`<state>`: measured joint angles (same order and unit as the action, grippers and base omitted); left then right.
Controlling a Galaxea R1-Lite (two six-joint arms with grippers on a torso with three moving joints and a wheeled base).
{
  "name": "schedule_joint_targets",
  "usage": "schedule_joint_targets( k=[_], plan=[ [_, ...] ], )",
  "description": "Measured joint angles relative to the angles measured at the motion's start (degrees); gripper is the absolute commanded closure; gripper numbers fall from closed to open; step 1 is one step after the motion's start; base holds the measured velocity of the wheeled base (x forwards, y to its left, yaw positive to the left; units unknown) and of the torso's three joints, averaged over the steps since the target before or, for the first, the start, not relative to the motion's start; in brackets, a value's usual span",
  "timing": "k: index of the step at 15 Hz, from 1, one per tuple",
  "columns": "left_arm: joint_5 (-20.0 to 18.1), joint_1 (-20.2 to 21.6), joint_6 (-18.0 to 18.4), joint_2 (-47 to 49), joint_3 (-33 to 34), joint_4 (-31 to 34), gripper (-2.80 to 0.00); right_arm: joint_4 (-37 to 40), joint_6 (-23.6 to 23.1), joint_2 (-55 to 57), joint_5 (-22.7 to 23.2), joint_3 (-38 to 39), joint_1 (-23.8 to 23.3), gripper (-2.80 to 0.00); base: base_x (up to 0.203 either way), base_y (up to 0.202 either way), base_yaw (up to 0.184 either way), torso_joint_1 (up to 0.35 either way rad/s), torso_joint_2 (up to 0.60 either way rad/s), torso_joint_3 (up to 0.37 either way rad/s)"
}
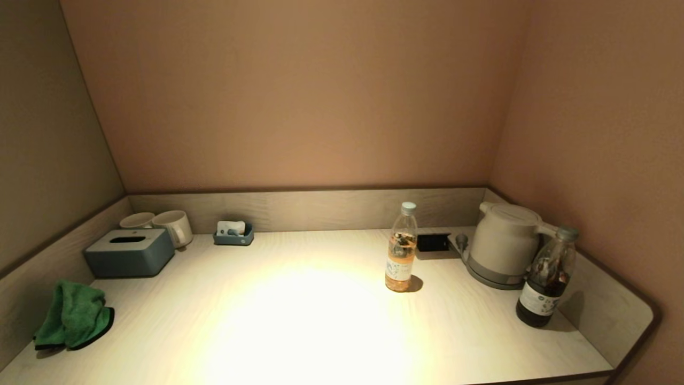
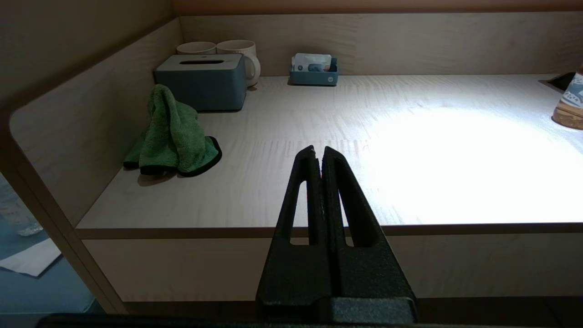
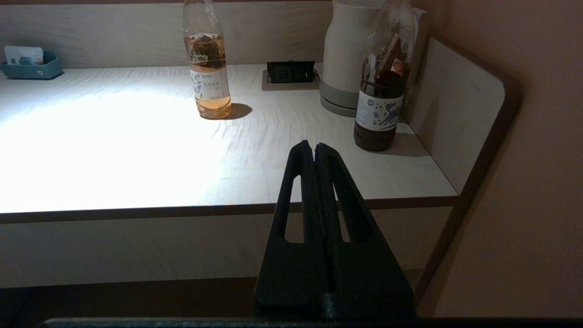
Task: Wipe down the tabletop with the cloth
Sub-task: Pick up the tablecloth
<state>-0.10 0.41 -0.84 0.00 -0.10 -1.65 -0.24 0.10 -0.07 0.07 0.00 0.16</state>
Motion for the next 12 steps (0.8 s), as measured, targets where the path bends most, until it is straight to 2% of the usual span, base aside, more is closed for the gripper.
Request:
schedule_joint_targets(
  k=[9,10,12],
  plan=[
    [0.4,0.0,-0.2,0.0,-0.6,0.6,0.0,0.0,0.0,0.0,0.0,0.0,0.0,0.0,0.0,0.0,0.0,0.0,0.0,0.0],
    [0.6,0.0,-1.0,0.3,-1.5,1.7,0.0,0.0,0.0,0.0,0.0,0.0,0.0,0.0,0.0,0.0,0.0,0.0,0.0,0.0],
    [1.2,0.0,-4.1,2.7,-7.8,5.4,0.0,0.0,0.0,0.0,0.0,0.0,0.0,0.0,0.0,0.0,0.0,0.0,0.0,0.0]
  ],
)
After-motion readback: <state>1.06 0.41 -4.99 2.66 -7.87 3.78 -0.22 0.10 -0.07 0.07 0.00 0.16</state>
